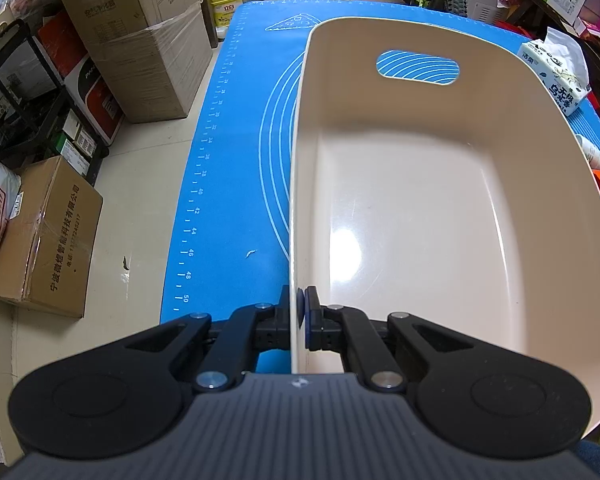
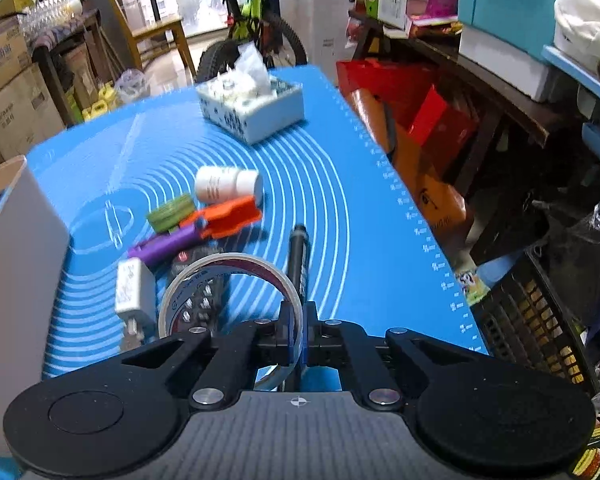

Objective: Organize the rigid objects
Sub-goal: 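Lift the tape roll and drop it into the bin with the right gripper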

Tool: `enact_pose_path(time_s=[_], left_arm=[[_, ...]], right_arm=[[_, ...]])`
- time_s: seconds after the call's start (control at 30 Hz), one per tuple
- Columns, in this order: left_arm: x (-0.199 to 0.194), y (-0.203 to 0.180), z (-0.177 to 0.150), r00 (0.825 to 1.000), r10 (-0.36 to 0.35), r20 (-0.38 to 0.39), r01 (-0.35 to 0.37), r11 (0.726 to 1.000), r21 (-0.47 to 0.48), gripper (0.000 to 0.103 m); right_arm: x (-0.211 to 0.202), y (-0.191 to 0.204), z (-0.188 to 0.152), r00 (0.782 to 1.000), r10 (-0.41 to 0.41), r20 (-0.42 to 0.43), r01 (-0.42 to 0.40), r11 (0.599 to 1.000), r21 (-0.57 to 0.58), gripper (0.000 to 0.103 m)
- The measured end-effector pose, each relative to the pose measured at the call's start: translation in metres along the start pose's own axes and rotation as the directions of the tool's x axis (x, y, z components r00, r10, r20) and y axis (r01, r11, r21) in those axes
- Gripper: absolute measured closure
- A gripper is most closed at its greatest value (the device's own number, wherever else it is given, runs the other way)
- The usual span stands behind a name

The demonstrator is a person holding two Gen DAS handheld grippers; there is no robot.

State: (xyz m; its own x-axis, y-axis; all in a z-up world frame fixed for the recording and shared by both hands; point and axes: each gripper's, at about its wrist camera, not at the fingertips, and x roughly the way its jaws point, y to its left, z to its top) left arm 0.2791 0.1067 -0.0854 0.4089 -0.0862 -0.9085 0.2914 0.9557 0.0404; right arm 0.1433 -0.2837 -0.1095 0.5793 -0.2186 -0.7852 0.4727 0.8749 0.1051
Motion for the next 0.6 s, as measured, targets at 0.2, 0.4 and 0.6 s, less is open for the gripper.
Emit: enact_pose_path(time_s=[0.2,0.4,0.6], left_arm=[[-0.002,0.0,0.002,1.0,-0.003,0.001,0.003,1.0,0.002,0.098],[-0.003,-0.002,0.001,1.0,0.002,0.001,-0.002,1.0,0.005,0.098],[-0.003,-0.002,0.001,1.0,0.002,0.002,-0.002,1.0,0.005,0.098]], right_arm=[[-0.023,0.017,0.017,0.996,0.038,0.079,-0.037,0.999,-0.007,0.088],[-0.048,0.052,0.034,0.985,0.111,0.132,-0.105,0.993,-0.051,0.088],[-0.065,0.106,0.047,0.97,0.187,0.155,-0.163,0.975,-0.154,0.088]])
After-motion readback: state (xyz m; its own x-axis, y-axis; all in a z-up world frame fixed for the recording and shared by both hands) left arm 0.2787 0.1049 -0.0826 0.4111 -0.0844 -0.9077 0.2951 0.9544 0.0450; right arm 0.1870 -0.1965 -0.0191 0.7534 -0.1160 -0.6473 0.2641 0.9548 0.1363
